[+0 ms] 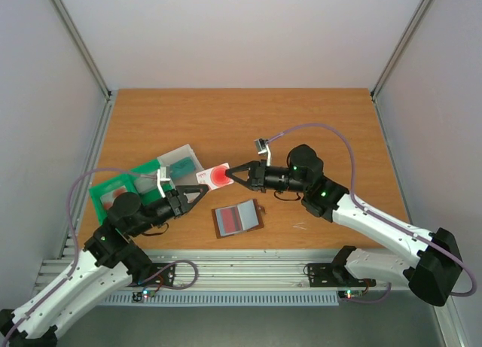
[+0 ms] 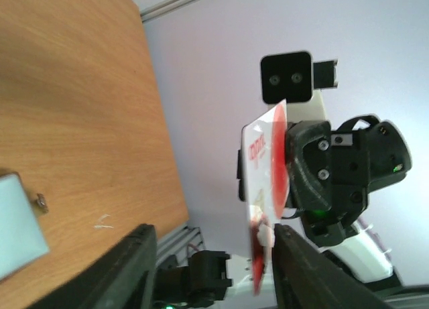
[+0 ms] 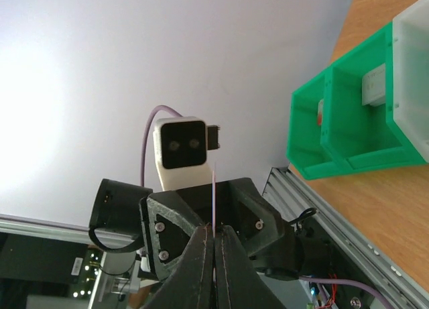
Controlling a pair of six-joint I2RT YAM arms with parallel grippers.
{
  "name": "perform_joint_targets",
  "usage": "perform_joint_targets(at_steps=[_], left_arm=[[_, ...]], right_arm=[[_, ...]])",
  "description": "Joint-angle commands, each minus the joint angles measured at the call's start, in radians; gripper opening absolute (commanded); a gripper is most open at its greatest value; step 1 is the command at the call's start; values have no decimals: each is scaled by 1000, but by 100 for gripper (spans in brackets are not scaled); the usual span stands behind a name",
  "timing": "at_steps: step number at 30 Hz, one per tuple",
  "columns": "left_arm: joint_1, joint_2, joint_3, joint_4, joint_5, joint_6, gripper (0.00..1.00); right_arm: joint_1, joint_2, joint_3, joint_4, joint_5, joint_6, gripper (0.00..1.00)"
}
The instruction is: Take the credit cards out of the card holder
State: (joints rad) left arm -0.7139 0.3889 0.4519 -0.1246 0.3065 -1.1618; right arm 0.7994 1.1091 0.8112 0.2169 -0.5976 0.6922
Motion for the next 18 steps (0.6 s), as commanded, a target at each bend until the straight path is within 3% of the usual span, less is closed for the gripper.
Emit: perform_joint_targets(at_steps=[1, 8, 18], left_arm=[[-2, 19, 0, 110, 12, -16, 42], [-2, 11, 14, 85, -4, -3, 1], [-1, 17, 30, 30, -4, 28, 0]], right_arm=[[-4, 8, -21, 73, 17, 37, 1], [-5, 11, -38, 79, 21, 37, 1], [-5, 6, -53, 59, 4, -11, 8]])
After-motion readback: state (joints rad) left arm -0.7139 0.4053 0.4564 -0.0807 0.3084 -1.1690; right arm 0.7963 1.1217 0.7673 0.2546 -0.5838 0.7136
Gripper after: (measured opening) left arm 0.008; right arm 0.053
